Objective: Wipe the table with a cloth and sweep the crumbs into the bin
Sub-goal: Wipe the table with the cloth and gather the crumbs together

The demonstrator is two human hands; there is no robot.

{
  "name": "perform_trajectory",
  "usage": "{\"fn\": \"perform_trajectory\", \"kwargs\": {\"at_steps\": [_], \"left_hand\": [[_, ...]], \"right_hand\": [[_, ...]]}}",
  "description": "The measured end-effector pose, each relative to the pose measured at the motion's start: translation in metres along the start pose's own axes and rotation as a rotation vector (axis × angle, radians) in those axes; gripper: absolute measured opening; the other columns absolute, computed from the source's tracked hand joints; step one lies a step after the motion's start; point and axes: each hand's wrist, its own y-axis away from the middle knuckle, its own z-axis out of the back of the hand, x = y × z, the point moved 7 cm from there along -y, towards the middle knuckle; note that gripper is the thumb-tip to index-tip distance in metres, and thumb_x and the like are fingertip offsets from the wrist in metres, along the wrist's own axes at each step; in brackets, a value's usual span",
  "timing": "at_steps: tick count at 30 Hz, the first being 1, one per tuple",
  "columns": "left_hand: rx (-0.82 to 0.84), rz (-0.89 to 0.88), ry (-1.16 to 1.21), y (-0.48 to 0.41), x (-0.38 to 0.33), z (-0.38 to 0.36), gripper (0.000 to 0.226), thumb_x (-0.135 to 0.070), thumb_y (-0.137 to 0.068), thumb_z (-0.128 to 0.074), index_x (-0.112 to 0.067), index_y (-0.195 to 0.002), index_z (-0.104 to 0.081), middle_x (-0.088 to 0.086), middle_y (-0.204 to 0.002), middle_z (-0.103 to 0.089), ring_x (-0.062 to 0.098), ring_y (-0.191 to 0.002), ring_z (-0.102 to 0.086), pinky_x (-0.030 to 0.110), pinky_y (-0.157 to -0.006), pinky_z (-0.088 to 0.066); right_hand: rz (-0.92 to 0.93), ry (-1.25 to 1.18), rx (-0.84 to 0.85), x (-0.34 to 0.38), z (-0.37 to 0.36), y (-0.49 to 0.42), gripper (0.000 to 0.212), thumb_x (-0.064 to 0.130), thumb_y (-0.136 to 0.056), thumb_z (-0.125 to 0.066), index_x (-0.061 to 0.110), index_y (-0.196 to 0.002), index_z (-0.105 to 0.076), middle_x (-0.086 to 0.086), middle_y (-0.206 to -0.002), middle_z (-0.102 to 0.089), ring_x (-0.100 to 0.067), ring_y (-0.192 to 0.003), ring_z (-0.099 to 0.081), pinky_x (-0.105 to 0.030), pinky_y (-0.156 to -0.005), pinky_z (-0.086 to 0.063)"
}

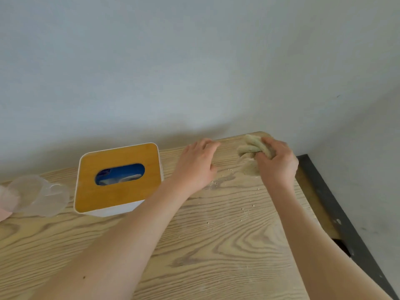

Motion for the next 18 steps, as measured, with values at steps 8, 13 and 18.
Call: {"fn": "perform_trajectory", "kwargs": {"at_steps": [8, 13, 18], "left_hand": [[-0.011, 0.051, -0.008, -0.022, 0.011, -0.013, 0.054, -0.015, -0.087, -0.051, -0.024, -0.138, -0.037, -0.003, -0.142, -0.035, 0.018, -0.129, -0.037, 0.034, -0.110, -0.026], [-0.016, 0.112, 0.012, -0.026, 0.025, -0.011, 0.052, -0.014, -0.087, -0.051, -0.023, -0.137, -0.040, -0.003, -0.141, -0.036, 0.017, -0.129, -0.036, 0.034, -0.108, -0.029], [-0.076, 0.222, 0.094, -0.027, 0.026, -0.019, 0.050, -0.009, -0.087, -0.047, -0.023, -0.135, -0.042, -0.004, -0.138, -0.040, 0.018, -0.121, -0.044, 0.028, -0.097, -0.034]], "right_hand": [[-0.011, 0.293, 0.064, -0.075, -0.021, -0.080, 0.047, -0.001, -0.088, -0.044, 0.012, -0.133, -0.051, -0.007, -0.137, -0.046, -0.026, -0.122, -0.043, -0.031, -0.099, -0.034], [0.071, 0.381, 0.267, -0.079, -0.067, -0.070, 0.052, -0.001, -0.090, -0.038, 0.015, -0.138, -0.043, 0.002, -0.148, -0.036, -0.024, -0.137, -0.025, -0.039, -0.107, -0.031], [0.400, 0.240, 0.391, -0.038, -0.096, 0.012, 0.053, 0.004, -0.080, -0.040, 0.016, -0.129, -0.056, 0.000, -0.138, -0.051, -0.030, -0.128, -0.043, -0.042, -0.097, -0.046]]}}
